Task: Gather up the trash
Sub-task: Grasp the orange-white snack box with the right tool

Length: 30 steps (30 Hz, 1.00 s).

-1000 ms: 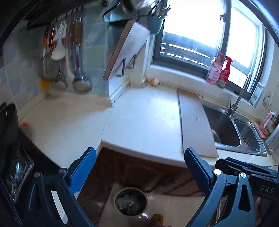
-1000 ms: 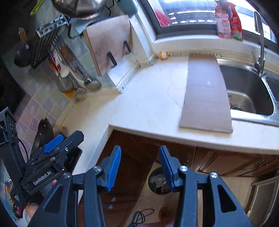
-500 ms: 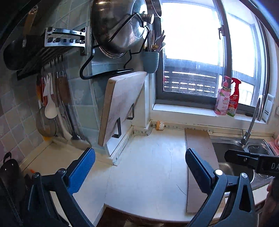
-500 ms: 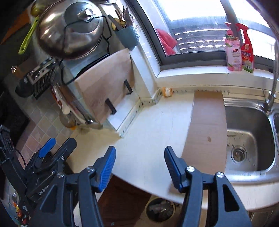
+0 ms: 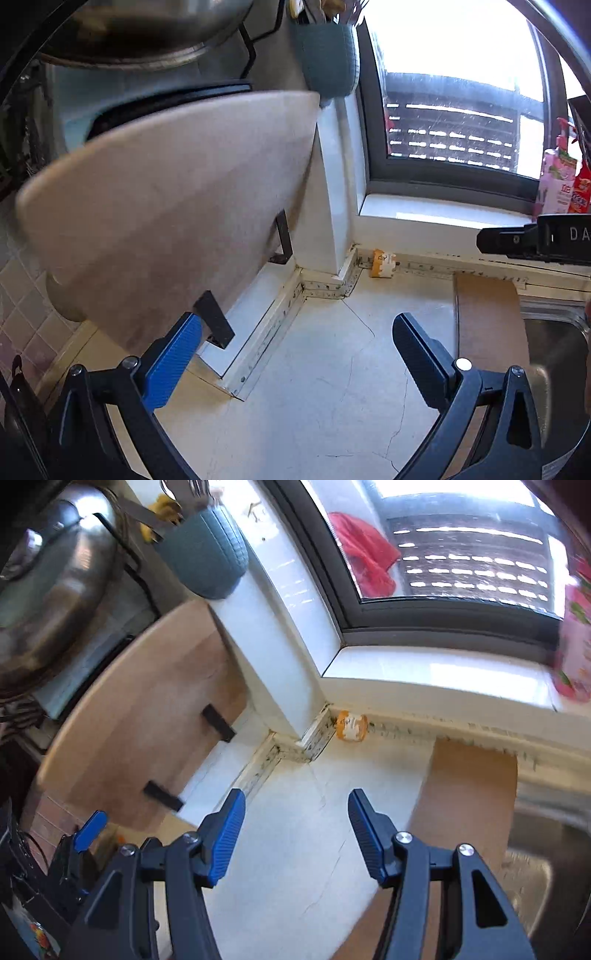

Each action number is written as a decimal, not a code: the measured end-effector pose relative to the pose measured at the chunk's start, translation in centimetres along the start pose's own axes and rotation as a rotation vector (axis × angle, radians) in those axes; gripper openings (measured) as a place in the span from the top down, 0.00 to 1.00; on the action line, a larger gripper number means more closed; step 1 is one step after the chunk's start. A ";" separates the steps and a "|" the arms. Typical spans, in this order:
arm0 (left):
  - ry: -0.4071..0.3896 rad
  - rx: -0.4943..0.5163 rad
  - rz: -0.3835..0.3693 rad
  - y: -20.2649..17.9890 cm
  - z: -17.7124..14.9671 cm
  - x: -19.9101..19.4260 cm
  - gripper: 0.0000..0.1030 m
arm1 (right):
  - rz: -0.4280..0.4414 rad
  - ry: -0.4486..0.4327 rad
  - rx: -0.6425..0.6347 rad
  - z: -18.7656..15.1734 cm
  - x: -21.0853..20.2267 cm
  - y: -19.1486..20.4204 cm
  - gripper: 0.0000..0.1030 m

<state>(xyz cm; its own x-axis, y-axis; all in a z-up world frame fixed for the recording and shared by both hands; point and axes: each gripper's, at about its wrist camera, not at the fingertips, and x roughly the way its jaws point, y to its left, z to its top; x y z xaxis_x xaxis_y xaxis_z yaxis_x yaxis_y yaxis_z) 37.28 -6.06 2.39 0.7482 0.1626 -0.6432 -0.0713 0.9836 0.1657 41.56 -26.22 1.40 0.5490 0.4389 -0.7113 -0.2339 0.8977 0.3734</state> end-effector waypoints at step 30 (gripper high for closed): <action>0.301 -0.130 0.154 -2.2 -5.1 20.9 0.01 | -0.047 0.161 -0.112 5.5 27.9 -7.7 0.44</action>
<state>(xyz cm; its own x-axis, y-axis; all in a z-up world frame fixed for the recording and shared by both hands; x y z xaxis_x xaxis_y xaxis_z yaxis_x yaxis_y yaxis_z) 49.71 -4.45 -15.28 0.4959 0.3058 -0.8127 -0.2657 0.9445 0.1933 63.11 -21.14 -18.00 0.4283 0.3890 -0.8156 -0.3038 0.9121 0.2754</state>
